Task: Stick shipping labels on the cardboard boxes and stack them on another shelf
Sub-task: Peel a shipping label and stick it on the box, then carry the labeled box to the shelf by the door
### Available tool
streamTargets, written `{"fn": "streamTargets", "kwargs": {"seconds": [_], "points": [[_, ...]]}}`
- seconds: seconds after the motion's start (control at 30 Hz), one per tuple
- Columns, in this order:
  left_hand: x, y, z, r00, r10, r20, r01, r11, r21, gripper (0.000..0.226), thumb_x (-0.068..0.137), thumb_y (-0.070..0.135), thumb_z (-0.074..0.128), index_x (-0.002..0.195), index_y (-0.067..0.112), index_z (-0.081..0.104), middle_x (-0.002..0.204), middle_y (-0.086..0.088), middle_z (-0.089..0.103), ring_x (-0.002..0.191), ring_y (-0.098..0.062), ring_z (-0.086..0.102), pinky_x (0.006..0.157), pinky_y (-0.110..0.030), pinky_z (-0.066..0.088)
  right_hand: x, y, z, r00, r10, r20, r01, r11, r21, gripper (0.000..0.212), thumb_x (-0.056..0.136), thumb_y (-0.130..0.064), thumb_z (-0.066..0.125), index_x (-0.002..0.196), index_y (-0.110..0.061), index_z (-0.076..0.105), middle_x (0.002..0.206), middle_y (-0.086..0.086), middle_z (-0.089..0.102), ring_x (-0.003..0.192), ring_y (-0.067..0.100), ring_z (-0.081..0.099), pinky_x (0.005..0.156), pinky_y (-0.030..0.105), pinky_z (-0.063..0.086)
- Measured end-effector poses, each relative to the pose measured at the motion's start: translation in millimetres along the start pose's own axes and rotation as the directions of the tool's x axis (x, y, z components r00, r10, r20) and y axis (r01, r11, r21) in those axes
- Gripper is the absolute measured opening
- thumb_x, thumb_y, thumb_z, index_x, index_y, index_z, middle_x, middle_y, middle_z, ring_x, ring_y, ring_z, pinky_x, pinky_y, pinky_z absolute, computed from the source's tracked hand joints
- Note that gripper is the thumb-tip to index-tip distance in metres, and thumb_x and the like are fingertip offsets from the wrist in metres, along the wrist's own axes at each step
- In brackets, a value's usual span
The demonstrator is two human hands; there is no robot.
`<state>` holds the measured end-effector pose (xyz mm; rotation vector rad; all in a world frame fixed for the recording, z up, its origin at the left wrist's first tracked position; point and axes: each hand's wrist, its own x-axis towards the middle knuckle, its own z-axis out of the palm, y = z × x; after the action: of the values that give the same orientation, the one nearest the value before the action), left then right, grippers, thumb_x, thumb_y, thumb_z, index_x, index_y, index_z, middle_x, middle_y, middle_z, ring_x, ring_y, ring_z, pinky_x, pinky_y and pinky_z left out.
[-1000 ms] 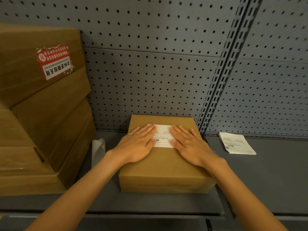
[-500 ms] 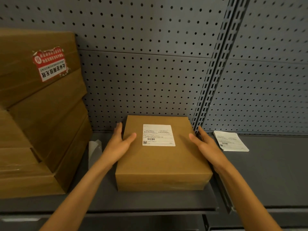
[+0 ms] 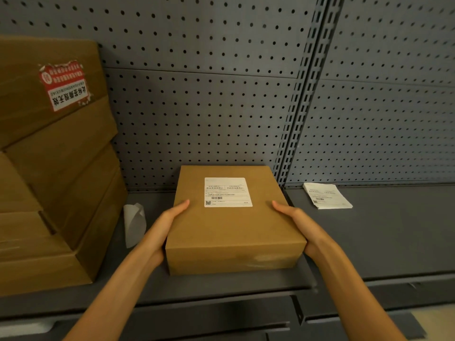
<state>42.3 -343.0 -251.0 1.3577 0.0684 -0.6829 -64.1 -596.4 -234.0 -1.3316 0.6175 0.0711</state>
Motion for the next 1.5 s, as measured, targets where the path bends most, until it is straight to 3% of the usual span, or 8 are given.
{"fn": "streamTargets", "kwargs": {"seconds": [0.1, 0.3, 0.57, 0.77, 1.0, 1.27, 1.5], "points": [[-4, 4, 4, 0.999, 0.031, 0.021, -0.031, 0.999, -0.024, 0.032, 0.084, 0.040, 0.062, 0.107, 0.018, 0.063, 0.091, -0.008, 0.073, 0.087, -0.026, 0.067, 0.073, -0.036, 0.051, -9, 1, 5, 0.998, -0.058, -0.017, 0.058, 0.998, 0.022, 0.037, 0.086, -0.038, 0.064, 0.115, -0.015, 0.064, 0.101, 0.007, 0.074, 0.090, 0.023, 0.071, 0.075, 0.034, 0.055], [-7, 31, 17, 0.968, 0.222, 0.118, -0.222, 0.975, -0.012, 0.040, 0.085, 0.035, 0.061, 0.124, 0.028, 0.053, 0.107, -0.004, 0.069, 0.096, -0.023, 0.066, 0.075, -0.037, 0.051, -33, -10, 0, 0.966, -0.240, -0.097, 0.244, 0.969, 0.036, 0.043, 0.084, -0.040, 0.065, 0.122, -0.020, 0.059, 0.107, 0.003, 0.073, 0.097, 0.022, 0.070, 0.081, 0.035, 0.054], [-15, 57, 46, 0.879, 0.365, 0.307, -0.392, 0.920, 0.027, 0.049, 0.073, 0.040, 0.062, 0.121, 0.035, 0.054, 0.110, 0.003, 0.071, 0.098, -0.017, 0.068, 0.083, -0.038, 0.051, -79, -12, -12, 0.856, -0.463, -0.231, 0.485, 0.873, 0.047, 0.042, 0.083, -0.043, 0.061, 0.123, -0.033, 0.055, 0.111, -0.005, 0.071, 0.097, 0.015, 0.069, 0.077, 0.032, 0.053], [-23, 73, 82, 0.827, 0.389, 0.406, -0.419, 0.908, -0.017, 0.050, 0.075, 0.040, 0.060, 0.124, 0.034, 0.053, 0.103, 0.011, 0.072, 0.091, -0.008, 0.069, 0.072, -0.029, 0.051, -109, -22, -25, 0.753, -0.561, -0.345, 0.607, 0.794, 0.032, 0.050, 0.079, -0.044, 0.061, 0.127, -0.033, 0.053, 0.115, -0.004, 0.069, 0.101, 0.018, 0.068, 0.083, 0.038, 0.053], [-29, 80, 127, 0.776, 0.377, 0.505, -0.414, 0.909, -0.042, 0.051, 0.082, 0.042, 0.058, 0.131, 0.028, 0.052, 0.116, 0.003, 0.069, 0.102, -0.017, 0.067, 0.074, -0.034, 0.054, -137, -30, -49, 0.650, -0.616, -0.446, 0.668, 0.742, -0.050, 0.054, 0.084, -0.047, 0.062, 0.134, -0.035, 0.045, 0.120, -0.005, 0.067, 0.102, 0.016, 0.068, 0.080, 0.034, 0.055], [-43, 71, 179, 0.734, 0.354, 0.580, -0.402, 0.914, -0.050, 0.056, 0.075, 0.046, 0.061, 0.128, 0.029, 0.055, 0.113, 0.004, 0.070, 0.100, -0.018, 0.068, 0.075, -0.037, 0.053, -176, -27, -85, 0.575, -0.624, -0.530, 0.677, 0.726, -0.120, 0.058, 0.081, -0.048, 0.065, 0.134, -0.033, 0.046, 0.120, -0.004, 0.066, 0.101, 0.016, 0.068, 0.082, 0.036, 0.056], [-78, 43, 244, 0.697, 0.321, 0.642, -0.387, 0.921, -0.040, 0.056, 0.075, 0.045, 0.061, 0.128, 0.028, 0.055, 0.112, 0.003, 0.070, 0.101, -0.020, 0.067, 0.075, -0.038, 0.053, -237, -9, -135, 0.510, -0.607, -0.610, 0.663, 0.729, -0.171, 0.059, 0.078, -0.046, 0.061, 0.132, -0.033, 0.044, 0.115, -0.006, 0.065, 0.090, 0.008, 0.070, 0.063, 0.020, 0.055]]}}
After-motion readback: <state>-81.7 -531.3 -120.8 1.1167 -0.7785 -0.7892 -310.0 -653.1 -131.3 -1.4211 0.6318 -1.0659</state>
